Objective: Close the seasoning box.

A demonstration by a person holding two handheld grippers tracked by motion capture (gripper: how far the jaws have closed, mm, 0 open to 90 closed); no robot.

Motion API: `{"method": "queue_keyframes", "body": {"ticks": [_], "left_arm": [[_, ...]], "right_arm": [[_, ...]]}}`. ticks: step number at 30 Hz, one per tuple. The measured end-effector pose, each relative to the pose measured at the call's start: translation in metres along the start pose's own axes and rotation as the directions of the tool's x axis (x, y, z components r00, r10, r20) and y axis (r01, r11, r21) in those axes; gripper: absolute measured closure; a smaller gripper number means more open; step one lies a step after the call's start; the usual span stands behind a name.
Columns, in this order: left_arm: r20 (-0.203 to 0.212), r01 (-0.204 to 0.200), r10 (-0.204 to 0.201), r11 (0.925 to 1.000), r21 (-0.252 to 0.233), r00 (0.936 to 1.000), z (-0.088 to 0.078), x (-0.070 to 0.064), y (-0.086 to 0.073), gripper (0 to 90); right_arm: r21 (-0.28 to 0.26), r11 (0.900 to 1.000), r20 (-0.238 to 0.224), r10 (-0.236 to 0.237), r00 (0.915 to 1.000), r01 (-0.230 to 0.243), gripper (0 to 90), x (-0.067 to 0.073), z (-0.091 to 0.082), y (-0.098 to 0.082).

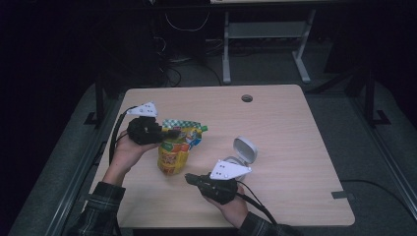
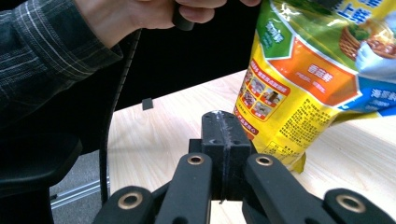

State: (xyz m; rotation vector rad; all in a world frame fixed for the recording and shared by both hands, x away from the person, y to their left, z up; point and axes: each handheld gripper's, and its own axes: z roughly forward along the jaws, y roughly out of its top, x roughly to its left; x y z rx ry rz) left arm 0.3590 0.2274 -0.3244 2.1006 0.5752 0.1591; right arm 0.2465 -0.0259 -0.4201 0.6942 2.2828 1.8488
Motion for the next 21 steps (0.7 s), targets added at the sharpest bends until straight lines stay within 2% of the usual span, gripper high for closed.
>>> {"method": "queue_keyframes", "body": {"ticks": [7, 10, 18, 21], "left_arm": [[-0.009, 0.002, -0.002, 0.9994, -0.034, 1.0000, -0.012, -0.009, -0.017, 88.0], [-0.030, -0.008, 0.006, 0.9990, -0.044, 0.9995, -0.016, -0.013, -0.024, 88.0], [-0.026, 0.011, -0.013, 0.9972, -0.074, 0.9996, -0.018, -0.012, -0.040, 88.5], [-0.038, 0.011, -0.014, 0.9976, -0.069, 0.9992, -0.020, -0.015, -0.042, 88.4]], "right_arm": [[0.016, 1.000, -0.003, 0.003, 1.0000, -0.003, 89.9, 0.000, 0.000, -0.003], [0.023, 1.000, -0.002, 0.007, 1.0000, -0.007, 90.0, -0.001, -0.001, -0.005], [0.027, 1.000, -0.001, 0.011, 0.9999, -0.010, 90.0, -0.001, -0.003, -0.008], [0.032, 0.999, 0.000, 0.015, 0.9999, -0.015, 90.0, -0.001, -0.004, -0.009]]}}
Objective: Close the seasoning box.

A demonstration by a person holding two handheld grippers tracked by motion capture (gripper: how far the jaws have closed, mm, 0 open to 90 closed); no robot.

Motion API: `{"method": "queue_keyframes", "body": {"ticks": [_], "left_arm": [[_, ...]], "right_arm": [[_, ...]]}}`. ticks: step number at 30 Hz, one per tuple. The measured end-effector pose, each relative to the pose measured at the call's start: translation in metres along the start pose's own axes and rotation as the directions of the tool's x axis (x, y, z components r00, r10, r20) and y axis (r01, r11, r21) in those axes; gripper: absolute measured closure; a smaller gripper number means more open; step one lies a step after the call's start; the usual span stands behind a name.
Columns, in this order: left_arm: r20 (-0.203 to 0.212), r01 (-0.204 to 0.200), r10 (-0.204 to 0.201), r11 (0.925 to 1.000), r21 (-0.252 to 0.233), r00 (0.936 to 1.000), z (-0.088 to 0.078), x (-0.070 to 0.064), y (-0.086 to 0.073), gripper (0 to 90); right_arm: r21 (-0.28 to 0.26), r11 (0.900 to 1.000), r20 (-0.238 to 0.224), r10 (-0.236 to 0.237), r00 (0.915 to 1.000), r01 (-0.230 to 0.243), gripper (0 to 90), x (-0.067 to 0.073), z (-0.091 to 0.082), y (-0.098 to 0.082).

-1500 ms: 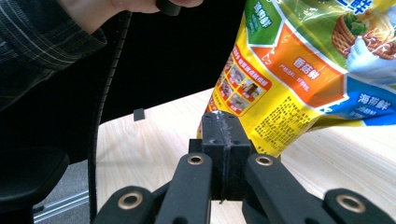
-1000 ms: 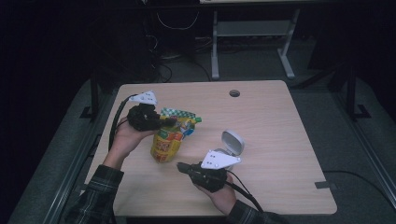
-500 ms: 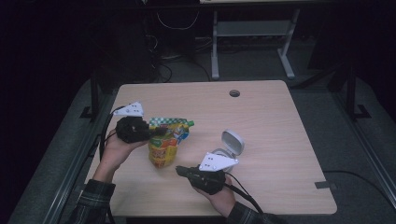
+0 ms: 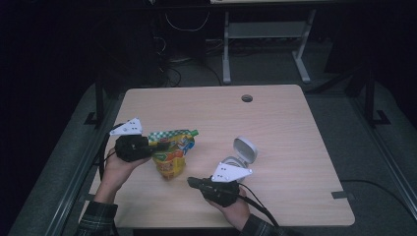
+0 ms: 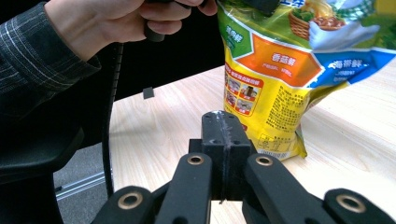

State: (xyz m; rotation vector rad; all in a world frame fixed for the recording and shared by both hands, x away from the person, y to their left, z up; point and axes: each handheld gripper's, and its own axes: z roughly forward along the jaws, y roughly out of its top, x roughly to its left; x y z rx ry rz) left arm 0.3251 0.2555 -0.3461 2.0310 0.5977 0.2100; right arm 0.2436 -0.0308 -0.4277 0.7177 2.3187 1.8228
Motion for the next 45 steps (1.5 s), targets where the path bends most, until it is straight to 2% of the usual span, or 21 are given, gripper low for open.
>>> {"method": "queue_keyframes", "body": {"ticks": [13, 17, 22, 29, 32, 37, 40, 45], "left_arm": [[-0.004, 0.025, -0.025, 0.9996, -0.013, 0.9997, -0.016, -0.004, -0.020, 82.6], [-0.008, 0.023, -0.023, 0.9997, -0.012, 0.9997, -0.017, -0.006, -0.023, 77.3], [-0.017, 0.017, -0.018, 0.9998, -0.013, 0.9997, -0.019, -0.007, -0.028, 67.7], [-0.024, 0.021, -0.021, 0.9997, -0.013, 0.9995, -0.022, -0.008, -0.035, 44.9], [-0.024, 0.017, -0.018, 0.9998, -0.009, 0.9996, -0.024, -0.009, -0.038, 40.2], [-0.051, 0.018, -0.018, 0.9998, -0.005, 0.9985, -0.028, -0.010, -0.046, 27.4], [-0.059, 0.018, -0.018, 0.9998, -0.003, 0.9981, -0.029, -0.011, -0.052, 21.7], [-0.066, 0.027, -0.026, 0.9995, 0.013, 0.9975, -0.030, -0.012, -0.064, 18.6]], "right_arm": [[0.004, 1.000, -0.004, -0.004, 1.0000, 0.004, 89.9, -0.001, -0.001, -0.001], [0.009, 1.000, -0.006, -0.002, 1.0000, 0.002, 89.9, 0.000, -0.001, -0.001], [0.011, 1.000, -0.006, -0.002, 1.0000, 0.002, 89.9, 0.000, -0.001, -0.001], [0.014, 1.000, -0.003, 0.001, 1.0000, -0.001, 89.9, -0.001, -0.004, 0.000], [0.012, 1.000, -0.001, -0.002, 1.0000, 0.002, 89.9, -0.002, -0.008, 0.001], [0.007, 1.000, 0.005, -0.003, 1.0000, 0.003, 89.9, -0.003, -0.017, 0.004], [0.006, 1.000, 0.012, -0.009, 0.9999, 0.009, 89.9, -0.005, -0.023, 0.006], [0.012, 1.000, 0.023, -0.007, 0.9997, 0.007, 89.9, -0.010, -0.034, 0.009]]}}
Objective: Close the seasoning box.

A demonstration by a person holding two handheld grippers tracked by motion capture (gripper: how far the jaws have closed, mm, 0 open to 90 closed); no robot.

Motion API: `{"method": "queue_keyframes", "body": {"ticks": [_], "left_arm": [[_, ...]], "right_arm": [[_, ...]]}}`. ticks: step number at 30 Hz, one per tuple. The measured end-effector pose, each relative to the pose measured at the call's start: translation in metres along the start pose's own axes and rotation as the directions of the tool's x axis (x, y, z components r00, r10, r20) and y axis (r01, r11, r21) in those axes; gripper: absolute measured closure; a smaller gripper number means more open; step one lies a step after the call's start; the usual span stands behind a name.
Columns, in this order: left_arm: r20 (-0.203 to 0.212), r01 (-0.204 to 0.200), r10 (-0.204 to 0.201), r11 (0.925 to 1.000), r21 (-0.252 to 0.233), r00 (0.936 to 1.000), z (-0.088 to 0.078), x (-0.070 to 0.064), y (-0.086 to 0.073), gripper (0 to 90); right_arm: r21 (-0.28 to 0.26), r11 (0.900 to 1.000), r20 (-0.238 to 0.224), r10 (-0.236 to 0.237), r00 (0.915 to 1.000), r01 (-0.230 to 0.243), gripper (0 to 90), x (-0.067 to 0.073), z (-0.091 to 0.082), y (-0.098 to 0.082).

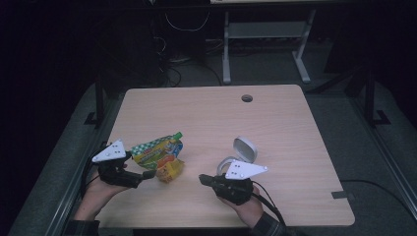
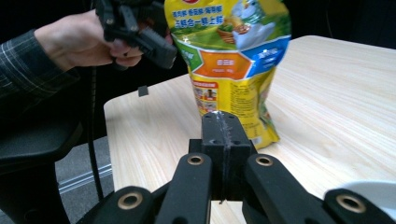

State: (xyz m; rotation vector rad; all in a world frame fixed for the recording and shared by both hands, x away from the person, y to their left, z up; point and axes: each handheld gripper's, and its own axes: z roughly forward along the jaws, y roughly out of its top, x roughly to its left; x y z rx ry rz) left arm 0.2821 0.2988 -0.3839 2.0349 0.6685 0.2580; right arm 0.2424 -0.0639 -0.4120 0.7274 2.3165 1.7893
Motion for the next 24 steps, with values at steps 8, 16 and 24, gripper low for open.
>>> {"method": "queue_keyframes", "body": {"ticks": [8, 16, 24], "left_arm": [[-0.006, 0.010, -0.010, 0.9996, 0.026, 0.9999, 0.003, -0.001, -0.018, 16.2], [-0.022, 0.016, -0.015, 0.9988, 0.046, 0.9996, 0.009, -0.003, -0.032, 15.9], [-0.039, 0.034, -0.031, 0.9960, 0.082, 0.9988, 0.016, -0.002, -0.047, 15.9]], "right_arm": [[-0.006, 1.000, 0.039, -0.015, 0.9991, 0.015, 89.9, -0.008, -0.026, 0.006], [-0.011, 1.000, 0.106, 0.003, 0.9944, -0.002, 89.9, -0.027, -0.057, 0.004], [-0.001, 1.000, 0.174, 0.019, 0.9845, -0.019, 89.9, -0.048, -0.087, -0.003]]}}
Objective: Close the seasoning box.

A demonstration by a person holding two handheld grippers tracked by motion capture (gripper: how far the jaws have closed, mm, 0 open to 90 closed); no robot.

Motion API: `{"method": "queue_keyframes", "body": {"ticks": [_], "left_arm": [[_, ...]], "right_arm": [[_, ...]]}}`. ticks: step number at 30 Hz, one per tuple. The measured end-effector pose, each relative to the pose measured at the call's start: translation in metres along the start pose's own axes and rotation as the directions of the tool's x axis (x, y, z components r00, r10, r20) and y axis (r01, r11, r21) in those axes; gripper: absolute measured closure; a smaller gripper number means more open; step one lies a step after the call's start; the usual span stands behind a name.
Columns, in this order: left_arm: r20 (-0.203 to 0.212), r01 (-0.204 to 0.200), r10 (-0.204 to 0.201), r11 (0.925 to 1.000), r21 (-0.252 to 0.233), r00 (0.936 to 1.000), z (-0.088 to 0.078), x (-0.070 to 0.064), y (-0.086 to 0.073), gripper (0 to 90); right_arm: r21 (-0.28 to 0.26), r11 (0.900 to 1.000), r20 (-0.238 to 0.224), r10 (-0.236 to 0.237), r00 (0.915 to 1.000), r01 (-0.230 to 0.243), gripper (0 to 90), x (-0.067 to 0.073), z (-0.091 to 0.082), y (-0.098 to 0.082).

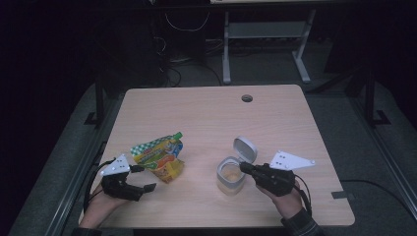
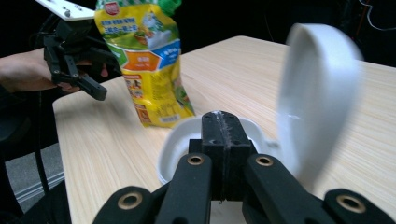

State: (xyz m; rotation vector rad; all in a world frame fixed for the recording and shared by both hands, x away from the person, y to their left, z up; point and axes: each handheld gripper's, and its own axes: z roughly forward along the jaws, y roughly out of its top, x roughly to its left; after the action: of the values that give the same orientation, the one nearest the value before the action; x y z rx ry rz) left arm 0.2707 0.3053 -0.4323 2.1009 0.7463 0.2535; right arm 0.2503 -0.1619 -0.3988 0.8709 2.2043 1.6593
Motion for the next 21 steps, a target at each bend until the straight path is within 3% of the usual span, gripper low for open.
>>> {"method": "queue_keyframes", "body": {"ticks": [10, 12, 14, 16, 21], "left_arm": [[-0.003, 0.010, -0.010, 0.9998, 0.015, 0.9999, 0.004, 0.002, -0.007, 15.9], [-0.001, 0.013, -0.013, 0.9997, 0.020, 0.9999, 0.005, 0.002, -0.007, 15.9], [0.000, 0.020, -0.020, 0.9996, 0.018, 0.9998, 0.006, 0.002, -0.008, 15.9], [-0.002, 0.013, -0.013, 0.9997, 0.020, 0.9999, 0.006, 0.003, -0.008, 15.9], [-0.002, 0.027, -0.027, 0.9995, 0.017, 0.9996, 0.008, 0.003, -0.009, 15.9]], "right_arm": [[0.014, 1.000, 0.041, 0.008, 0.9991, -0.008, 89.9, -0.023, -0.029, -0.012], [0.018, 1.000, 0.079, 0.002, 0.9969, -0.004, 89.9, -0.030, -0.035, -0.015], [-0.008, 0.999, 0.103, 0.035, 0.9941, -0.035, 90.0, -0.039, -0.038, -0.016], [-0.022, 0.999, 0.132, 0.045, 0.9903, -0.042, 89.9, -0.045, -0.037, -0.015], [-0.035, 0.999, 0.153, 0.033, 0.9876, -0.028, 90.0, -0.052, -0.023, -0.007]]}}
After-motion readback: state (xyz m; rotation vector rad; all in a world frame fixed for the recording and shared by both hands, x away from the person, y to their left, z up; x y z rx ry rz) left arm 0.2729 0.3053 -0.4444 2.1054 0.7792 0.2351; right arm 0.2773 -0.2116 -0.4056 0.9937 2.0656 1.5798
